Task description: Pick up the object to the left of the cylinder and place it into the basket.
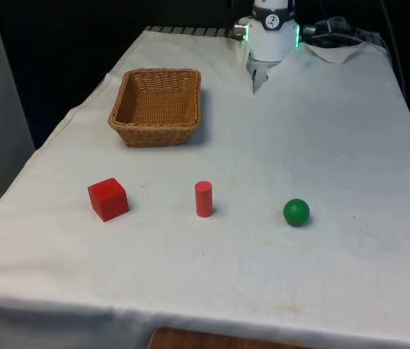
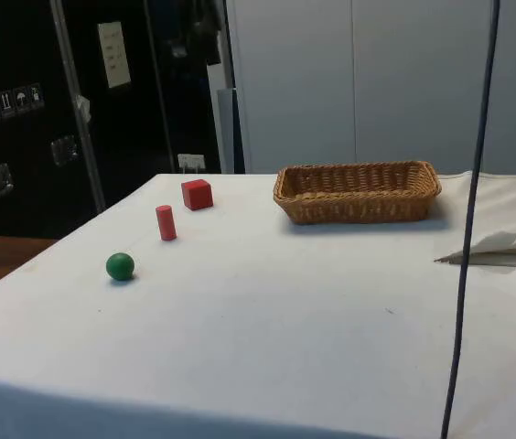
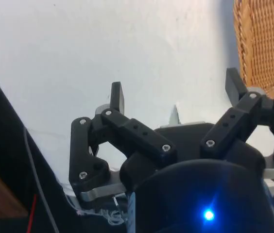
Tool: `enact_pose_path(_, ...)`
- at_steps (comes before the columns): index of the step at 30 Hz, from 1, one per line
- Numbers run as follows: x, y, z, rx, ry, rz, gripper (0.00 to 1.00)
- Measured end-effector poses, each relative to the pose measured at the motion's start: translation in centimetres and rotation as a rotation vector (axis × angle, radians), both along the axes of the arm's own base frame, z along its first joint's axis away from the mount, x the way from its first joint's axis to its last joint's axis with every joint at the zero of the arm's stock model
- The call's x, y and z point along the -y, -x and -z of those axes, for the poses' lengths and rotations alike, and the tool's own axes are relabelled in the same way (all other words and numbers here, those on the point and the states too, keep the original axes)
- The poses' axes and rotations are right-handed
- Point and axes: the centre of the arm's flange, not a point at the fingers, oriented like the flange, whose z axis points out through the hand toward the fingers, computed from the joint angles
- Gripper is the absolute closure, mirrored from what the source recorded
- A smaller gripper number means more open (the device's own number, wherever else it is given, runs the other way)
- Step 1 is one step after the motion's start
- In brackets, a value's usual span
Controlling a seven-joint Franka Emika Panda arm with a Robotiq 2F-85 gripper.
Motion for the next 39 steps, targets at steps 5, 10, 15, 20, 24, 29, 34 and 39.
enact_pose_path(5,-1.0,-1.7,0.6,0.019,0.016,-0.003,0.0)
enact_pose_path(10,-1.9,-2.9,1.1,0.033,0.031,-0.005,0.0)
enact_pose_path(15,-3.2,-4.7,2.3,0.053,0.049,-0.008,0.0)
enact_pose_path(20,-3.9,-5.9,3.2,0.059,0.055,-0.007,0.0)
enact_pose_path(24,-4.9,-7.2,4.2,0.066,0.058,-0.005,0.0)
enact_pose_path(29,-5.7,-8.1,5.7,0.075,0.061,-0.001,0.0)
enact_pose_path(34,-6.0,-8.5,7.0,0.08,0.053,0.005,0.0)
enact_pose_path(39,-6.2,-8.7,8.1,0.084,0.047,0.011,0.0)
